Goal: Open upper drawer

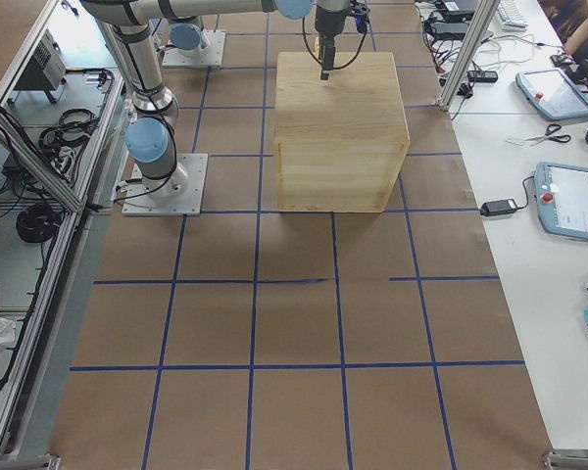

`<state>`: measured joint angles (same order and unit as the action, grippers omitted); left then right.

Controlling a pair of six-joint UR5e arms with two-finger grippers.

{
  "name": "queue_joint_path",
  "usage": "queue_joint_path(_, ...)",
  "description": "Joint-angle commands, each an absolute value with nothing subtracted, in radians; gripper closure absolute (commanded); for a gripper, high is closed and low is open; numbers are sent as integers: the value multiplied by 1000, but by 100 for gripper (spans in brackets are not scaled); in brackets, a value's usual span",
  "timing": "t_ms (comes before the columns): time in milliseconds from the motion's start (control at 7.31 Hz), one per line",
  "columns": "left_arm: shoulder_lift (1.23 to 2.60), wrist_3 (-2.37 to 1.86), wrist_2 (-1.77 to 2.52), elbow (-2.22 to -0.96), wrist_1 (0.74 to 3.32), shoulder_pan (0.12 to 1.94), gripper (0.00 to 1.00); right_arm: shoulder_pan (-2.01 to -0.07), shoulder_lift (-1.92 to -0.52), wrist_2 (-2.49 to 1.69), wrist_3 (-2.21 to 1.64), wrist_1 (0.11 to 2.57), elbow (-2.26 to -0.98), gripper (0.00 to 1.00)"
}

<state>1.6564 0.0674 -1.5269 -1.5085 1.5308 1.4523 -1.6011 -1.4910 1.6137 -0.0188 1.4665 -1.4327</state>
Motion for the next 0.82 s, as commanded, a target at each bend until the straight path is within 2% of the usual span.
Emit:
queue_joint_path(0, 1673, 66, -1500, -1509, 1464, 1469, 0, -1601, -1491, 1614, -20, 1466, -1433, 0)
queue_joint_path(684, 1762, -227, -1368, -1509, 1189, 1765, 0, -1600, -1491, 1614, -20, 1466, -1434, 0)
